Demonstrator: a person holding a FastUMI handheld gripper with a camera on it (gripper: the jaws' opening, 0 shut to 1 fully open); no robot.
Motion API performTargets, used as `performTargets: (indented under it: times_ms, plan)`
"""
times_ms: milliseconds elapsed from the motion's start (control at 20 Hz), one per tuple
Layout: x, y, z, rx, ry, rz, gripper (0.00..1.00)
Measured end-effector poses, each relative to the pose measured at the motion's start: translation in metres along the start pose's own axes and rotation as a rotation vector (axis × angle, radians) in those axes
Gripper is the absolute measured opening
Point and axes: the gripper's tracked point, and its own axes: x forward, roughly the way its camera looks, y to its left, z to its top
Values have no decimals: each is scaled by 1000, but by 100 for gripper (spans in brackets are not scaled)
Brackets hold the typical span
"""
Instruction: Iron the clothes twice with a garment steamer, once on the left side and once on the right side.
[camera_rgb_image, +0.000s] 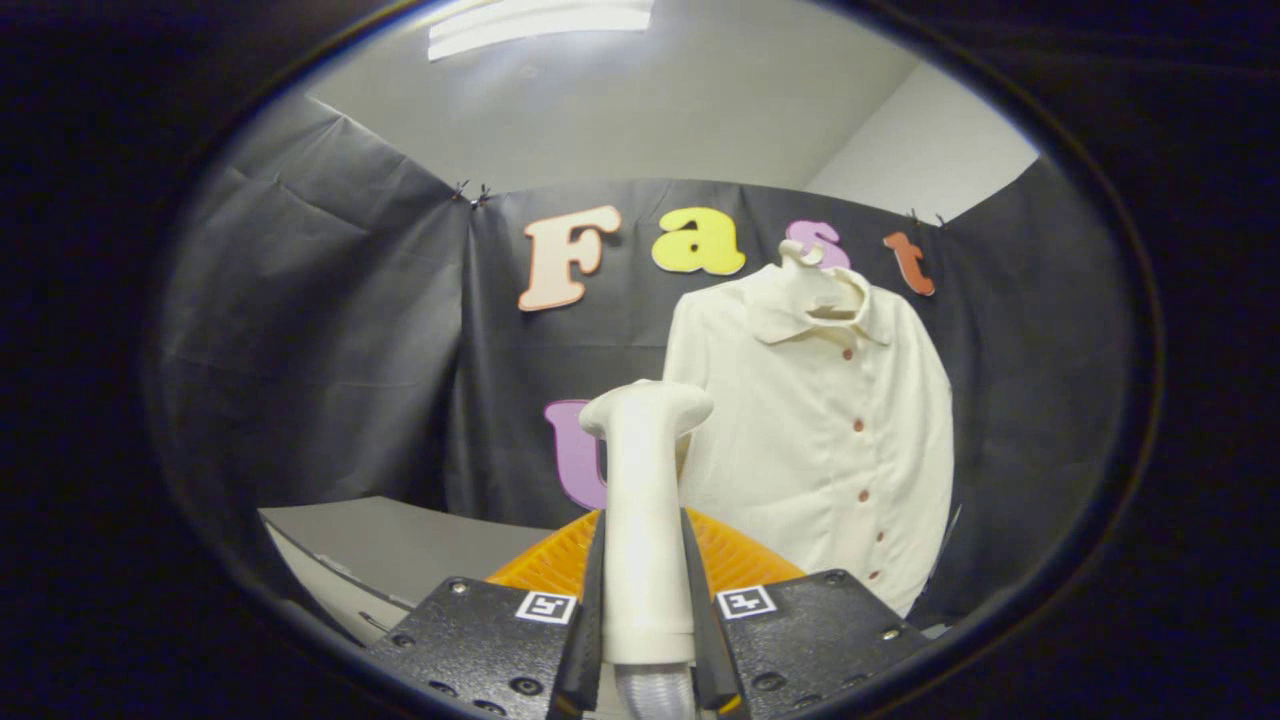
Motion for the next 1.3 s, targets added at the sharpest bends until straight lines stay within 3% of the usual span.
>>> performTargets:
  times_ms: [400,800,1300]
  plan:
    - [32,-72,22,-1,-87,-73,37]
    - [58,-81,-24,-27,-10,-63,37]
    - [39,-82,-59,19,52,-53,37]
